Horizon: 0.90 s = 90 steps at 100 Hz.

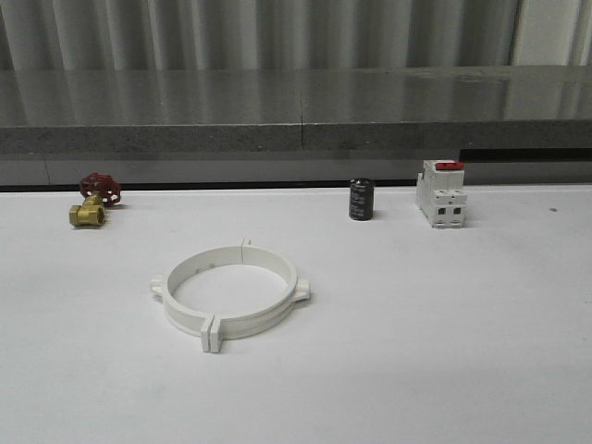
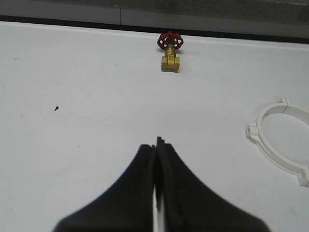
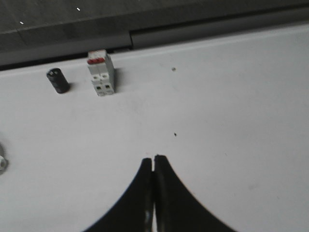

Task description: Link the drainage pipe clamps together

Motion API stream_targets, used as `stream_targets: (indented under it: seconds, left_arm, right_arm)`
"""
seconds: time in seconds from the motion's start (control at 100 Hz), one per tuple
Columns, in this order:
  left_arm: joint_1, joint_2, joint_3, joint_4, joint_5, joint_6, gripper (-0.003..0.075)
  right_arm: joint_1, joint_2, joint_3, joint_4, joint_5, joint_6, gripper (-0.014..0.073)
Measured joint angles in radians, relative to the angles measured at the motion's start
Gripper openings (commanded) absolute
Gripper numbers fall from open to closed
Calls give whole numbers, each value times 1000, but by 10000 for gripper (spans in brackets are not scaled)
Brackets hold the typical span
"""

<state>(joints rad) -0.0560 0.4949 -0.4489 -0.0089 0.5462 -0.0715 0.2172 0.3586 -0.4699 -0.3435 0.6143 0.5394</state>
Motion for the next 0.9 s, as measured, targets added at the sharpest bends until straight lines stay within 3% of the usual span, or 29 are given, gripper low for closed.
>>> stream_targets:
  seconds: [0.13, 0.25, 0.55, 0.9]
  left_arm:
    - [0, 0, 0, 0, 0, 0, -21]
    - [0, 0, 0, 0, 0, 0, -21]
    - [0, 0, 0, 0, 0, 0, -21]
    - [0, 0, 0, 0, 0, 0, -21]
  right_arm:
    - [-76, -38, 60, 147, -190, -217, -60]
    - [-113, -104, 147, 215, -294, -315, -60]
    - [-208, -353, 332, 275, -340, -344, -60]
    - [-219, -368, 494, 291, -492, -348, -60]
